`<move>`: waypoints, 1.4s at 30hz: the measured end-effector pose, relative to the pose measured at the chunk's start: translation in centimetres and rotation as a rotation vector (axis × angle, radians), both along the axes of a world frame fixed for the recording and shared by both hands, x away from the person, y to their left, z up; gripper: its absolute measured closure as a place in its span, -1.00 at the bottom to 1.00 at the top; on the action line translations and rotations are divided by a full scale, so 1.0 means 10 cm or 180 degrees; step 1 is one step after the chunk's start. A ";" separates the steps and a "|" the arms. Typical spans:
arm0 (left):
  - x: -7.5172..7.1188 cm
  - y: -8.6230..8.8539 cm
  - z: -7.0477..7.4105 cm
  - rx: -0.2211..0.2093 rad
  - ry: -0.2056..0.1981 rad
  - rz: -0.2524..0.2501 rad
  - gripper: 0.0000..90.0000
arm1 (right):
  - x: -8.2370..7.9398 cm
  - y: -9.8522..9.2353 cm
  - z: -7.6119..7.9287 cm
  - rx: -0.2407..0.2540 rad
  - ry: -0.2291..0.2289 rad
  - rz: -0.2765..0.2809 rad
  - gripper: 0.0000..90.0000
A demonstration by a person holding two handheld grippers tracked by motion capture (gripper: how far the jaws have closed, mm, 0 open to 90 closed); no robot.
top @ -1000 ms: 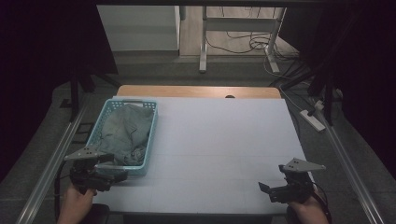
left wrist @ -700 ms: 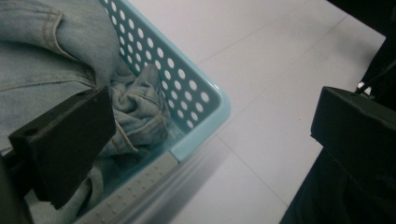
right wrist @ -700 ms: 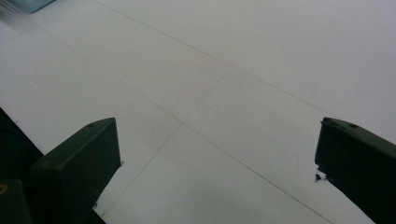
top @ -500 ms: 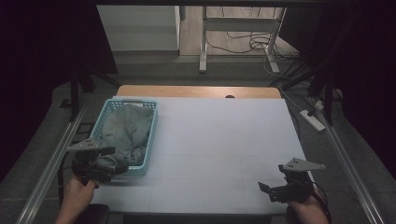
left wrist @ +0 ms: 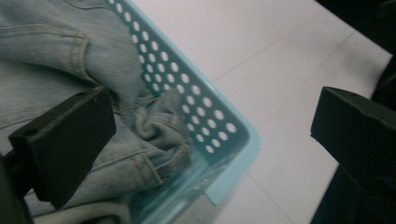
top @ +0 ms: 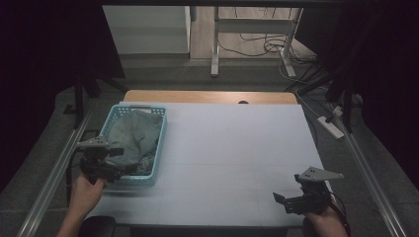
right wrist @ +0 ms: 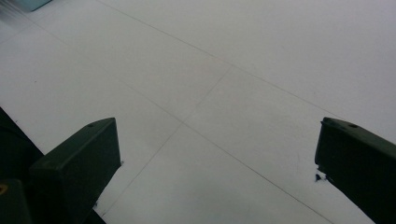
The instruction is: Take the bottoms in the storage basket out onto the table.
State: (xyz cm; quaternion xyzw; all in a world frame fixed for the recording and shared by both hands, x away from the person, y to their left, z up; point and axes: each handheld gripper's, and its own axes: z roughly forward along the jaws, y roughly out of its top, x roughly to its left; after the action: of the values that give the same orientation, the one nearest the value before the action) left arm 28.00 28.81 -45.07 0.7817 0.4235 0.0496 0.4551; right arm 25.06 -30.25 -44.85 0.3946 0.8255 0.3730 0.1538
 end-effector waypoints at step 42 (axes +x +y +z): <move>0.76 -0.07 -0.06 0.0382 0.0182 0.0443 -1.00 | 0.01 0.01 0.00 -0.0017 0.0020 0.0018 -0.99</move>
State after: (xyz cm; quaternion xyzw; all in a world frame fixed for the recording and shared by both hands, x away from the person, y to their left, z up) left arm 35.56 28.16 -45.64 0.7774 0.4858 0.0840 0.3907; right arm 25.15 -30.19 -44.89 0.3930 0.8281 0.3700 0.1513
